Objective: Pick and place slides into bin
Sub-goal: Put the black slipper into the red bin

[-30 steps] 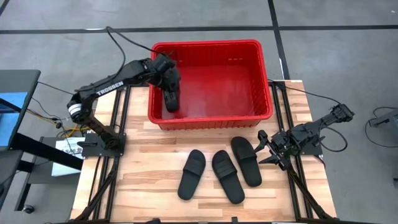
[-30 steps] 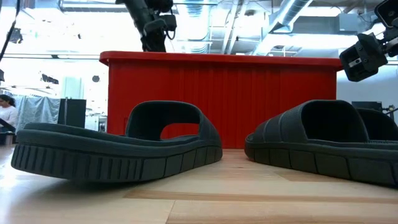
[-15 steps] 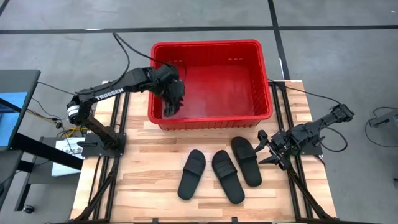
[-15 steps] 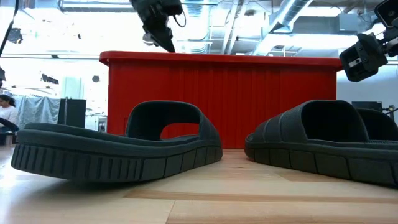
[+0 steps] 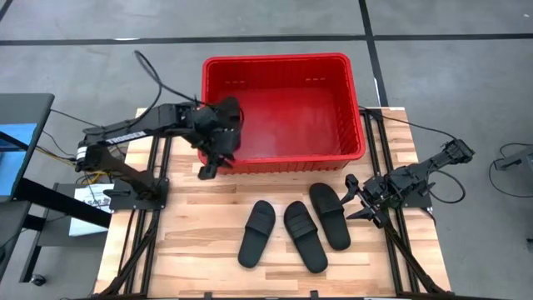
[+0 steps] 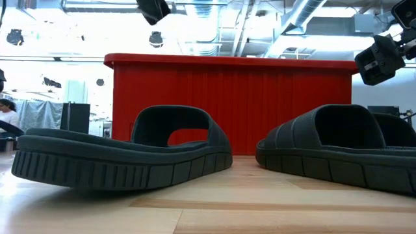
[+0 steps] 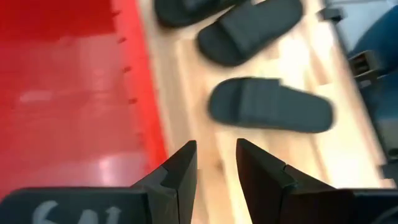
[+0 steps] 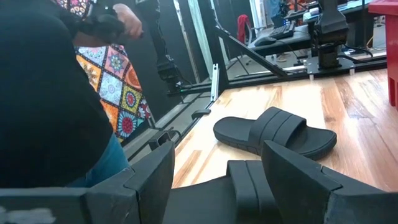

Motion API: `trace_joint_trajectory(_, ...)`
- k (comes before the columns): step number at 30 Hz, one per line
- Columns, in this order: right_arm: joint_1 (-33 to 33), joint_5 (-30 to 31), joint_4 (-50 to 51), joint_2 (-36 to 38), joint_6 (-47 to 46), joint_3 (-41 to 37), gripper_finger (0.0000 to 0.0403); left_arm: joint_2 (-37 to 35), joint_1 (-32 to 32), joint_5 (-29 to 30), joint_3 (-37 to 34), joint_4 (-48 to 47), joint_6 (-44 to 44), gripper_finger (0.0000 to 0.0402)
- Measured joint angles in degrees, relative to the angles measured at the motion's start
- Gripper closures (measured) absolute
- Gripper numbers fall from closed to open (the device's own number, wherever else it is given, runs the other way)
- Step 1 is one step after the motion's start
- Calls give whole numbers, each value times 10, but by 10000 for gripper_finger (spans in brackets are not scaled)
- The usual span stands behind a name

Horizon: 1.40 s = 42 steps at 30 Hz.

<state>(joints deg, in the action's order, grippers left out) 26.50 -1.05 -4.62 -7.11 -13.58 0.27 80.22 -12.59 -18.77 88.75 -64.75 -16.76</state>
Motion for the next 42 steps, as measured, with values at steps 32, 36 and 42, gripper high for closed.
trace_joint_trajectory(32, 0, 0, 2, 0, 0, 0, 170, 10, 115, 11, 0, -53, 14, 299)
trace_joint_trajectory(36, 0, 0, 4, 0, 0, 0, 170, 33, 138, 19, 0, -54, 13, 299)
trace_joint_trajectory(42, 0, 0, 13, 0, 0, 0, 170, 73, 173, 45, 0, -60, 7, 299)
